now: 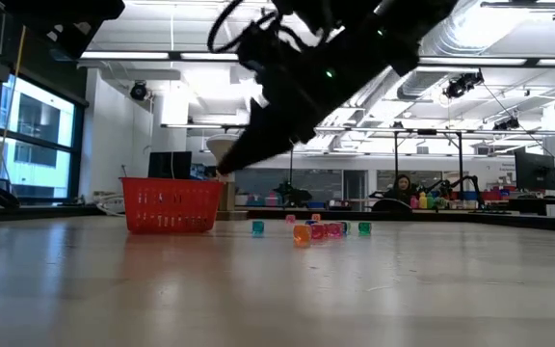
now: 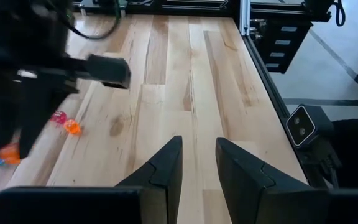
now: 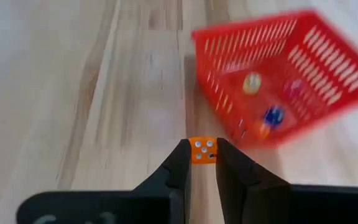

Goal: Pick & Place Dice
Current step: Put the orange die into the red basket, then put the green die into the red basket

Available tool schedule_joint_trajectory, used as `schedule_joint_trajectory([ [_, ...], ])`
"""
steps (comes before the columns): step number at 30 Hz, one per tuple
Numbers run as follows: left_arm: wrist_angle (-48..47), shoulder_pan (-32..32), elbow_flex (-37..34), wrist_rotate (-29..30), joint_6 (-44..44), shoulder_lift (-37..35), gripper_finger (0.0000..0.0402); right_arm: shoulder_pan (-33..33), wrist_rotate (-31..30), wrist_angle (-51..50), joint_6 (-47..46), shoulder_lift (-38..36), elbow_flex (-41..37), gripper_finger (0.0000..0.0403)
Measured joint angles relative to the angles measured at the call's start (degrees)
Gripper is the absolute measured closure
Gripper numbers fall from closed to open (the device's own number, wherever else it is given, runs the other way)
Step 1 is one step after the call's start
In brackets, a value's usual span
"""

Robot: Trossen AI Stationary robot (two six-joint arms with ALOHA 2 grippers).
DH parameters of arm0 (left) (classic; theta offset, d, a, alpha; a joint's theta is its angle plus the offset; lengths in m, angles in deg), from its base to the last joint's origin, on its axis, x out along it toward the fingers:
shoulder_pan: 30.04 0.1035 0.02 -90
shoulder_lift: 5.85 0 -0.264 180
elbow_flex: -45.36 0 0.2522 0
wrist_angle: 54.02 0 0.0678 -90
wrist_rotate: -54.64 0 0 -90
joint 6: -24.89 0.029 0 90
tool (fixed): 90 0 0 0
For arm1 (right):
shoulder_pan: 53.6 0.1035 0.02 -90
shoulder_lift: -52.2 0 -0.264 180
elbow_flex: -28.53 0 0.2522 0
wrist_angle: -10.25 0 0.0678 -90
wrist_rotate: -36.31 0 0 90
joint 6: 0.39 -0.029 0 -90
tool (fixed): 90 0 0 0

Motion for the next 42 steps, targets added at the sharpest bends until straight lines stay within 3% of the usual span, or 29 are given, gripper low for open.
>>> schedule_joint_trajectory([
  [6,0.0,0.3,0.0,0.0,0.2,0.0,0.0311,-3.5,5.0,4.8,3.3,0.3,3.4,0.0366],
  [12,0.5,0.3,0.0,0.0,0.2,0.0,0.0311,-6.9,9.6,6.4,3.3,3.9,4.8,0.0337],
  [27,0.4,0.3,0.0,0.0,0.1,0.0,0.0311,-6.7,8.9,6.5,1.6,4.0,4.9,0.0187],
  [31,0.2,0.2,0.0,0.0,-0.1,0.0,0.0311,-4.7,9.6,-0.1,-2.6,-0.4,4.9,0.0175],
  [42,-0.8,-1.4,0.0,0.0,-0.3,0.0,0.0311,3.5,14.5,-33.9,-15.8,-7.0,4.9,0.0191],
])
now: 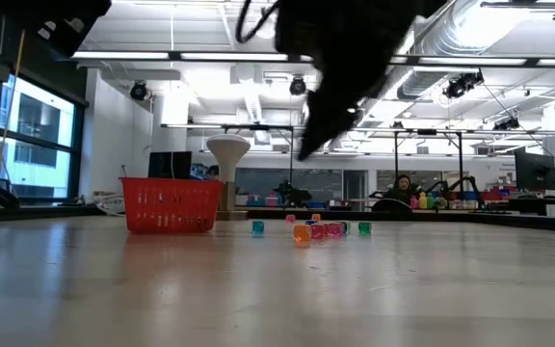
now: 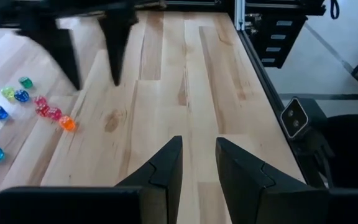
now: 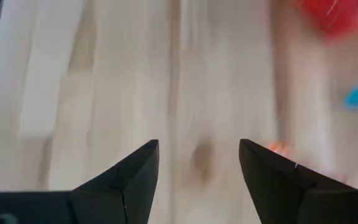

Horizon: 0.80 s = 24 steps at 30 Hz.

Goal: Pick & Place Dice
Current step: Put the green die into the red basket

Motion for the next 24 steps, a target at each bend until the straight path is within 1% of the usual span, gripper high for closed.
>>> schedule_joint_trajectory([
  [2,0.0,-0.3,0.0,0.0,-0.5,0.0,0.0311,1.3,-1.6,-4.3,-3.0,0.1,-0.9,0.0194],
  [6,-0.1,-0.4,0.0,0.0,-2.5,0.0,0.0311,3.1,-5.4,-5.8,-6.9,0.1,-4.3,0.0195],
  [8,-0.1,-0.4,0.0,-0.1,-3.2,0.0,0.0311,3.7,-7.9,-8.2,-9.3,-0.7,-6.6,0.0196],
  [9,-0.1,-0.4,0.0,-0.2,-3.5,0.0,0.0311,4.0,-9.0,-7.7,-10.4,-1.4,-8.0,0.0196],
  [11,-0.1,-0.4,0.0,-0.3,-4.2,0.0,0.0311,4.2,-10.9,-3.1,-12.1,-3.0,-11.6,0.0196],
  [13,-0.1,-0.4,0.0,-0.3,-4.3,0.0,0.0311,4.2,-11.2,2.7,-13.2,-5.4,-16.7,0.0196],
  [16,-0.1,-0.4,0.0,-0.3,-4.3,0.0,0.0311,4.1,-12.6,15.3,-15.1,-9.3,-24.7,0.0196],
  [21,-0.2,-0.4,0.0,-0.3,-4.3,0.0,0.0311,4.2,-19.4,26.8,-20.1,-14.9,-36.6,0.0196],
  [24,-0.4,-0.2,0.0,-0.3,-4.3,0.0,0.0311,4.4,-22.3,33.2,-22.5,-16.0,-41.5,0.0196],
])
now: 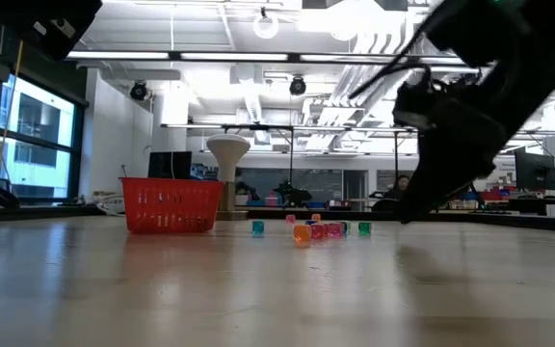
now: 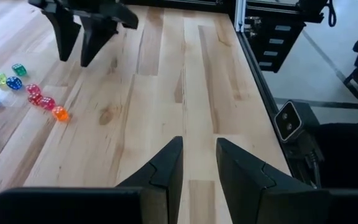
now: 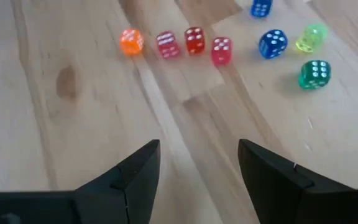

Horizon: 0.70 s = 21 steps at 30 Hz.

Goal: Pick & Place Dice
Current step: Put the green die into the red basket

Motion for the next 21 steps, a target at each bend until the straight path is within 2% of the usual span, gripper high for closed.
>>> schedule_joint_trajectory([
  [4,-0.5,0.5,0.0,0.0,0.1,0.4,0.0311,0.5,-2.4,8.3,-0.1,1.1,-4.0,0.0196],
  [11,0.5,2.4,0.0,-0.1,-0.1,1.6,0.0311,-0.6,-15.3,10.5,4.8,6.0,-4.8,0.0196],
  [16,0.6,3.2,0.0,-1.0,-0.6,2.2,0.0311,-3.0,-15.8,17.2,11.2,10.8,-4.6,0.0196],
  [21,0.9,3.3,0.0,-1.8,-0.7,2.5,0.0311,-5.5,-15.5,23.1,13.5,14.0,-4.6,0.0196],
])
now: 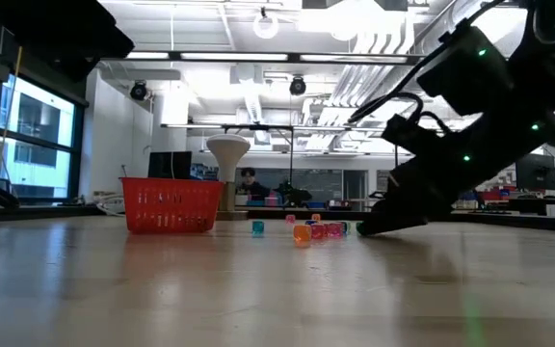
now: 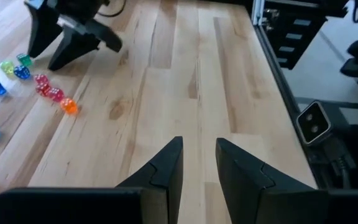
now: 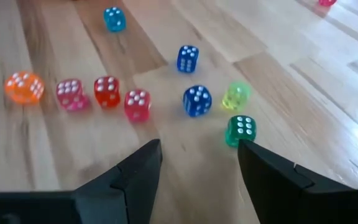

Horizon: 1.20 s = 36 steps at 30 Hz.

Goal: Pick & Place Dice
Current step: Put the green die into the red basket

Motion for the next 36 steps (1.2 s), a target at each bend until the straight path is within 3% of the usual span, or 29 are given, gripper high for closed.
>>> schedule_joint_trajectory([
  [15,0.4,0.1,0.0,0.0,-0.1,0.0,0.0311,-5.0,-2.0,0.1,3.8,0.2,0.0,0.0196],
  [25,0.4,0.1,0.0,0.1,-0.1,0.0,0.0311,-8.3,0.0,0.9,6.2,0.2,-0.1,0.0201],
  [30,0.4,0.1,0.0,0.2,-0.1,0.0,0.0311,-9.1,2.6,1.1,6.0,0.2,-0.1,0.0244],
  [36,0.4,0.1,0.0,0.2,0.0,0.0,0.0311,-9.1,4.9,1.2,6.0,0.2,0.0,0.033],
])
